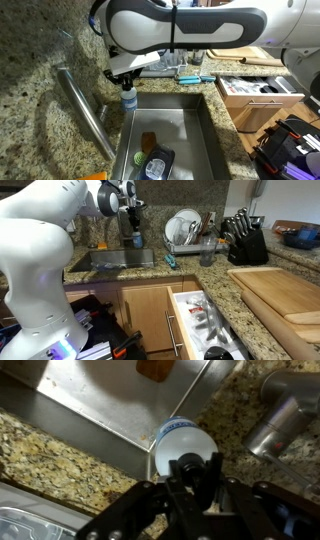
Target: Move the white bottle from the drawer to beside the tap
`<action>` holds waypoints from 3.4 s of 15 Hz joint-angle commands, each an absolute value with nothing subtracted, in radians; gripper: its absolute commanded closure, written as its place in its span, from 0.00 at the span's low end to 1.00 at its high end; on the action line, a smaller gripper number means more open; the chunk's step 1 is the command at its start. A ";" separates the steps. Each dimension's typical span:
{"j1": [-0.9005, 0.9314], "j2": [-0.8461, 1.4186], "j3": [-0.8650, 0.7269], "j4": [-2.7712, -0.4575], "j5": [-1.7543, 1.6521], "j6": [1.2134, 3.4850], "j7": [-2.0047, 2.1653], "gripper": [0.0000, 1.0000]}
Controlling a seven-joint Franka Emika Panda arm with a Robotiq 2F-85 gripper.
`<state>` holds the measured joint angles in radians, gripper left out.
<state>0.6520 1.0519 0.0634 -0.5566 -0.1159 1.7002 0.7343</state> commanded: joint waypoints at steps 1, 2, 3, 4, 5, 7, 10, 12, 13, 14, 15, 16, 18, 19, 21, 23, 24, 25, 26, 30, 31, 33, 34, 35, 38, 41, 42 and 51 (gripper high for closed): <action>0.683 1.074 0.031 -0.423 -0.111 1.533 0.776 0.94; 0.690 1.077 0.024 -0.398 -0.115 1.502 0.782 0.94; 0.696 1.084 0.018 -0.370 -0.117 1.492 0.788 0.94; 0.688 1.111 0.025 -0.354 -0.104 1.497 0.767 0.77; 0.693 1.108 0.020 -0.339 -0.104 1.481 0.771 0.77; 0.698 1.107 0.017 -0.327 -0.104 1.476 0.774 0.77; 0.678 1.131 0.024 -0.318 -0.087 1.472 0.782 0.94; 0.666 1.095 0.043 -0.403 -0.085 1.526 0.796 0.94; 0.665 1.099 0.045 -0.403 -0.081 1.542 0.800 0.94; 0.664 1.100 0.045 -0.407 -0.079 1.553 0.805 0.94; 0.667 1.100 0.040 -0.409 -0.083 1.569 0.812 0.94; 0.669 1.099 0.039 -0.409 -0.085 1.588 0.819 0.94; 0.676 1.105 0.031 -0.401 -0.094 1.645 0.839 0.94; 0.680 1.163 0.019 -0.303 -0.085 1.562 0.813 0.77; 0.681 1.163 0.019 -0.303 -0.085 1.588 0.821 0.77; 0.681 1.163 0.019 -0.303 -0.085 1.589 0.824 0.94; 0.676 1.173 0.015 -0.299 -0.086 1.596 0.833 0.94; 0.669 1.146 0.020 -0.359 -0.077 1.629 0.840 0.94; 0.667 1.145 0.020 -0.374 -0.075 1.655 0.842 0.94; 0.667 1.174 0.032 -0.361 -0.054 1.734 0.839 0.94; 0.668 1.178 0.030 -0.361 -0.052 1.754 0.840 0.94; 0.674 1.184 0.020 -0.361 -0.059 1.790 0.849 0.94; 0.674 1.175 0.019 -0.376 -0.061 1.757 0.835 0.77; 0.674 1.178 0.019 -0.376 -0.060 1.771 0.837 0.77; 0.675 1.181 0.019 -0.376 -0.060 1.779 0.838 0.94; 0.675 1.196 0.015 -0.363 -0.066 1.820 0.835 0.94; 0.677 1.197 0.015 -0.361 -0.067 1.830 0.838 0.94; 0.681 1.193 0.007 -0.367 -0.070 1.934 0.849 0.21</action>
<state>0.6799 1.1907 0.0251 -0.3702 -0.0718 1.9015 0.8402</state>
